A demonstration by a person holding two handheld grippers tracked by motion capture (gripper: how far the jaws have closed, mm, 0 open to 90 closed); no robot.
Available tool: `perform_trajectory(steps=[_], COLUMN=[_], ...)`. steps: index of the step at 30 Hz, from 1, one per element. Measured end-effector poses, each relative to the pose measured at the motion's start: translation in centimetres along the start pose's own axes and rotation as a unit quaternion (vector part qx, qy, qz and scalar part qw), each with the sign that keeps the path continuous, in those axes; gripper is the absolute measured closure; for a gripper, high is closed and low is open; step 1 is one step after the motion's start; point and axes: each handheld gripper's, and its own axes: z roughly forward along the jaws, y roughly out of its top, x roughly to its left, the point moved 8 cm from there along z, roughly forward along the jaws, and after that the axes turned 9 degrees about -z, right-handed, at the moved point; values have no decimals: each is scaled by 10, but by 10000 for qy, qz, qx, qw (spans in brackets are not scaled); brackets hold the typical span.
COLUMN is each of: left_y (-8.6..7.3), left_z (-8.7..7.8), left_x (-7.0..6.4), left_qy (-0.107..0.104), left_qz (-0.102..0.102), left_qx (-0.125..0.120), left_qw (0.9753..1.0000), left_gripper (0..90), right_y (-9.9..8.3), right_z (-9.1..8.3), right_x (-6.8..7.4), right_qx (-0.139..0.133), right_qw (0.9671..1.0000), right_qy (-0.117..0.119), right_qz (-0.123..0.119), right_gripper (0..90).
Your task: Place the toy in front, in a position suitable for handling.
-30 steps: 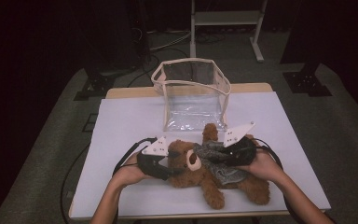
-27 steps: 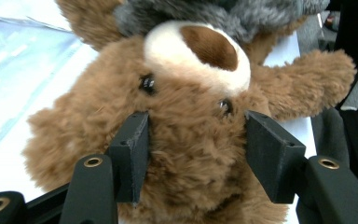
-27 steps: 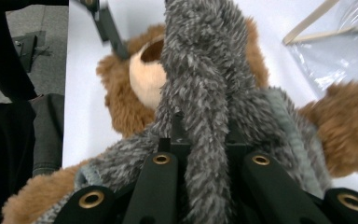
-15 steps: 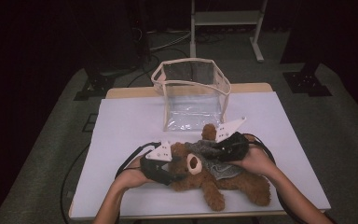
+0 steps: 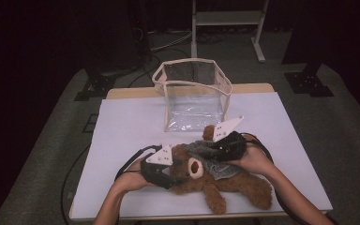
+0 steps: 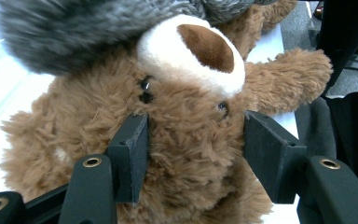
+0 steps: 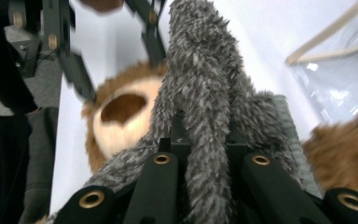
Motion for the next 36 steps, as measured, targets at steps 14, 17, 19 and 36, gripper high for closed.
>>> perform_trajectory(steps=[14, 17, 19, 36], left_y=[3, 3, 1, 6], left_z=[4, 4, 4, 14], left_x=[-1, -1, -2, -7], left_qy=[-45, -32, -30, -40], left_qz=[15, 36, 43, 130], left_qx=[6, 25, 38, 23], left_qw=[10000, 10000, 10000, 9999], left_gripper=[397, 396, 396, 396], right_y=[18, 23, 21, 8], right_z=[-4, 8, 10, 5], right_x=[5, 3, 2, -3], right_qx=[-49, -1, 22, -84], right_qw=[9998, 9998, 9998, 9997], right_qy=[-49, 13, 51, 173], right_qz=[-178, -207, -211, 150], right_gripper=[801, 800, 799, 799])
